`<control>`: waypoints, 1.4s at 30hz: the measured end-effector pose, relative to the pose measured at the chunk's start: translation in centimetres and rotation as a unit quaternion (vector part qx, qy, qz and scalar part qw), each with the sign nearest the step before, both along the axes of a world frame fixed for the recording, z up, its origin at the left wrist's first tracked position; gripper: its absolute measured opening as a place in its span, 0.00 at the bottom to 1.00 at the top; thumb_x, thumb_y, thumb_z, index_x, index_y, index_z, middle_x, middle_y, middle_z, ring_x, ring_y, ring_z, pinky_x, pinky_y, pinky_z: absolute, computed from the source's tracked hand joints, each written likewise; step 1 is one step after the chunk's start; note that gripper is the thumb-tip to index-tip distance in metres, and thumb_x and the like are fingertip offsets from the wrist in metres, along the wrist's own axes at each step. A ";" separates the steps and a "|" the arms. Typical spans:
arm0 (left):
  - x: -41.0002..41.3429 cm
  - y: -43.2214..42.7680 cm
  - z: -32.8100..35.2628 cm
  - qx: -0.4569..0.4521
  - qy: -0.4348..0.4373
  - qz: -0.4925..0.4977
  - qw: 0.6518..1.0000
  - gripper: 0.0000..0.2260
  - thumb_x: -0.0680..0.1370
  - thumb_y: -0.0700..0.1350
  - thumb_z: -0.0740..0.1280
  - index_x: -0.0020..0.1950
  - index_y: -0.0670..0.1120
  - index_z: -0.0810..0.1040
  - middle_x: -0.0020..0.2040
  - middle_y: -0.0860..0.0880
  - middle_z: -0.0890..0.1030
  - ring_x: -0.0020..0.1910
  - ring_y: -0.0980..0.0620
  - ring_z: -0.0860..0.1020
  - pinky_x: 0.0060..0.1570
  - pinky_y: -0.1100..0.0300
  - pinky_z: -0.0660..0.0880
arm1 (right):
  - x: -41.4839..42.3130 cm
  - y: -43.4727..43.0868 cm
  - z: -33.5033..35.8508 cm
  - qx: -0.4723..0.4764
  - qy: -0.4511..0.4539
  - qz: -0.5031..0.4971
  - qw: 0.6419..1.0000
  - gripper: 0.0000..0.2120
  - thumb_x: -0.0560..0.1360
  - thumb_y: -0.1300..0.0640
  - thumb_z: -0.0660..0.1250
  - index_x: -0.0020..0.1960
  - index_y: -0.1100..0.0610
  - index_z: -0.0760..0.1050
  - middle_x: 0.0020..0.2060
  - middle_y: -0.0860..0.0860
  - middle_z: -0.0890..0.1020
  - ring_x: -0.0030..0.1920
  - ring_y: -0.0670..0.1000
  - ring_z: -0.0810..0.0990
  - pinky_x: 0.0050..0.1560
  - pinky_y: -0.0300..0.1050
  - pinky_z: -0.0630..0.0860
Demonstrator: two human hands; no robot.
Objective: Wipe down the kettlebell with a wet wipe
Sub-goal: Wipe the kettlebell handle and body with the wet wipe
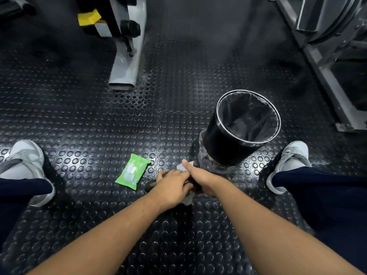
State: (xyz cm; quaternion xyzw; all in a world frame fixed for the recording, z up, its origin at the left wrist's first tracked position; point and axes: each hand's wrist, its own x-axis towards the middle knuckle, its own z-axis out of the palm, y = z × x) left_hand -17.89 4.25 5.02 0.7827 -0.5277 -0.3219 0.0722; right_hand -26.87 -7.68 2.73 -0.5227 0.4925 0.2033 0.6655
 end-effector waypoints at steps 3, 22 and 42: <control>0.1 0.1 0.0 -0.003 0.003 -0.001 1.000 0.17 0.85 0.56 0.58 0.73 0.57 0.71 0.68 0.55 0.75 0.70 0.53 0.70 0.75 0.43 0.50 | -2.2 0.1 -0.8 0.097 -0.054 -0.120 0.987 0.36 0.81 0.28 0.48 0.53 0.56 0.81 0.36 0.52 0.85 0.33 0.48 0.84 0.33 0.41 0.78; 0.0 0.3 0.0 -0.019 0.006 -0.003 1.000 0.14 0.84 0.57 0.59 0.69 0.58 0.73 0.63 0.54 0.77 0.66 0.52 0.72 0.72 0.43 0.54 | -1.1 0.9 -0.5 0.043 -0.050 -0.150 0.986 0.33 0.81 0.30 0.53 0.56 0.56 0.82 0.38 0.50 0.86 0.34 0.46 0.84 0.35 0.40 0.77; 0.6 1.4 0.7 -0.098 -0.022 0.004 0.995 0.15 0.81 0.54 0.68 0.67 0.53 0.81 0.57 0.51 0.77 0.59 0.48 0.74 0.62 0.51 0.74 | -2.1 1.3 -0.7 0.023 -0.062 -0.156 0.986 0.40 0.76 0.23 0.54 0.64 0.54 0.82 0.48 0.51 0.88 0.45 0.48 0.86 0.48 0.45 0.78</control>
